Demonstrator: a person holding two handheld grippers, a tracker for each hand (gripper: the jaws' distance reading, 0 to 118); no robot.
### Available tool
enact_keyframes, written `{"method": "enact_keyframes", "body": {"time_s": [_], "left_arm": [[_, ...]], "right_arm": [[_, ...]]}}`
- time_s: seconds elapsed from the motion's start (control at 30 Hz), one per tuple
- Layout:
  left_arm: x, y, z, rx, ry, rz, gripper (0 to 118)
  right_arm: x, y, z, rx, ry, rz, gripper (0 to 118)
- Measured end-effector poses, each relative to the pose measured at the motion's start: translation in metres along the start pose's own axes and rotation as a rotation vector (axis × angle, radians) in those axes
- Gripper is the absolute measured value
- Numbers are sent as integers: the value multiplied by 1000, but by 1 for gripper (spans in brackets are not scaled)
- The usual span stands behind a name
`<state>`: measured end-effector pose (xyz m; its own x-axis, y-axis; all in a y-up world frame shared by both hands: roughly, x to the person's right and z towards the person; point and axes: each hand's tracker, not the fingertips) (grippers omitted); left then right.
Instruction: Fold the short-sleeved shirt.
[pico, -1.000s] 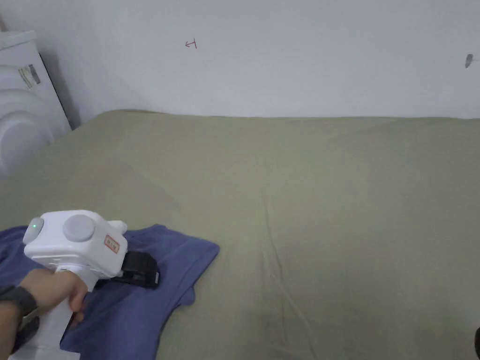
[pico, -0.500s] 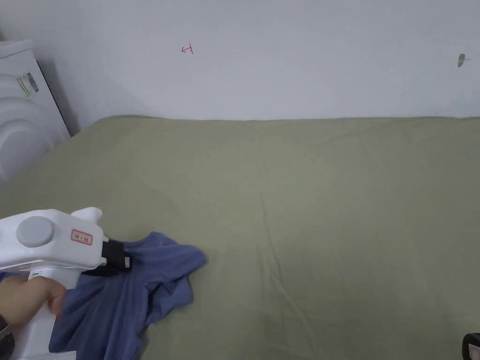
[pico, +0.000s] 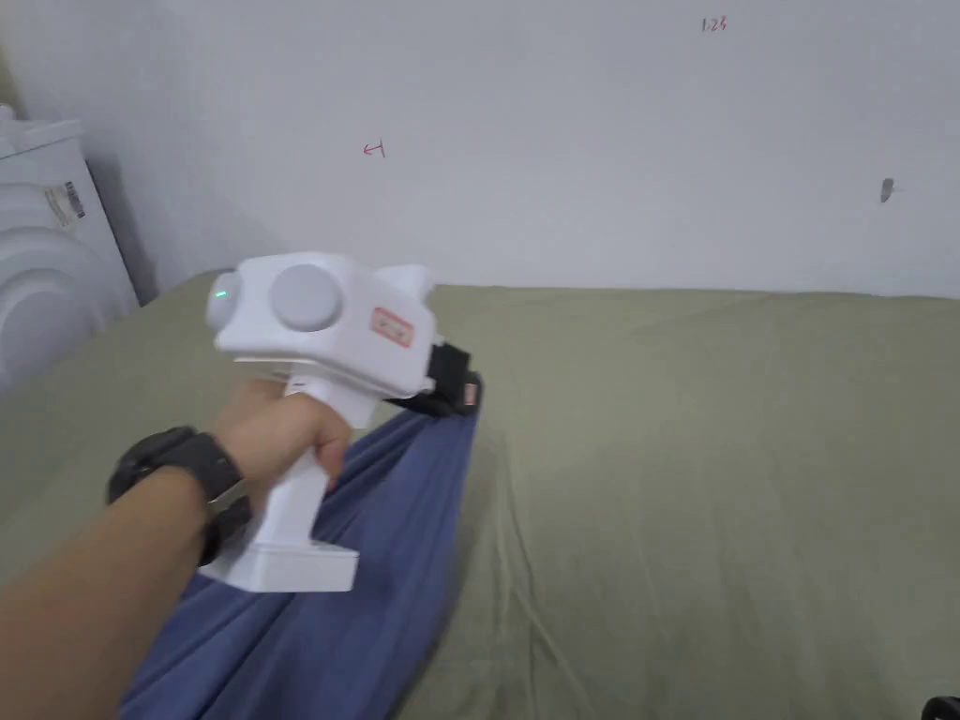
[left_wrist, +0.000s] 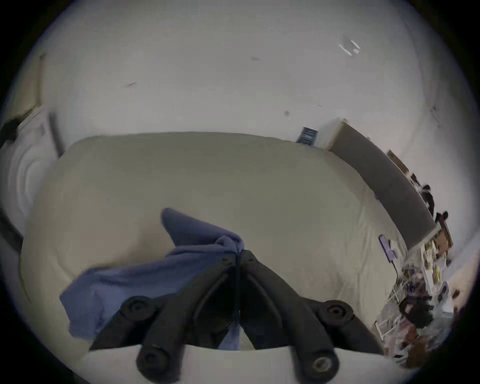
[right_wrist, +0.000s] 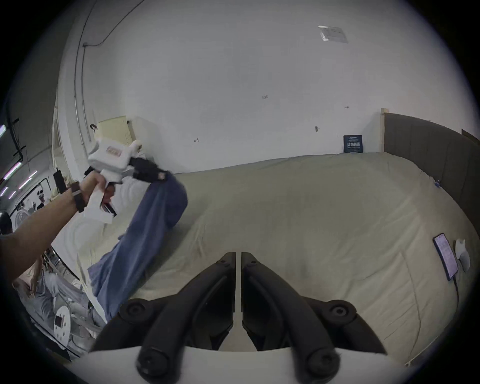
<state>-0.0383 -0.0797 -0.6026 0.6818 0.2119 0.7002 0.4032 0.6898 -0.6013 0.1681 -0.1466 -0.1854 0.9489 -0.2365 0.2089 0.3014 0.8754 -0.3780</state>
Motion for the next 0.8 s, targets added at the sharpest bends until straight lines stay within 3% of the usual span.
{"method": "enact_keyframes", "body": {"time_s": [0.23,0.37,0.5,0.6,0.63,0.67,0.73,0.77,0.8], "left_arm": [[177,34,-65,-36,-289,-253,0],[265,16,-102,-103,-470,-306,0],[328,-11,-156,-207,-532,-387,0],[357,-42,-194,-257,-478,-394,0],[360,-50,-205,-257,-436,-386,7],[359,-56,-213,-250,-407,-350,35],[353,-65,-222,-257,-410,-252,112],[346,-64,-213,-230,-422,-204,118],[340,-61,-205,-212,-438,-164,115]], "right_arm": [[29,11,40,71,-87,-29,7],[47,16,66,110,-147,-54,7],[62,15,89,131,-199,-67,7],[70,12,100,134,-240,-68,7],[72,11,101,130,-248,-72,7],[74,10,103,118,-255,-76,7],[75,9,104,105,-254,-68,8],[74,8,104,105,-254,-61,8],[73,9,104,108,-253,-57,8]]}}
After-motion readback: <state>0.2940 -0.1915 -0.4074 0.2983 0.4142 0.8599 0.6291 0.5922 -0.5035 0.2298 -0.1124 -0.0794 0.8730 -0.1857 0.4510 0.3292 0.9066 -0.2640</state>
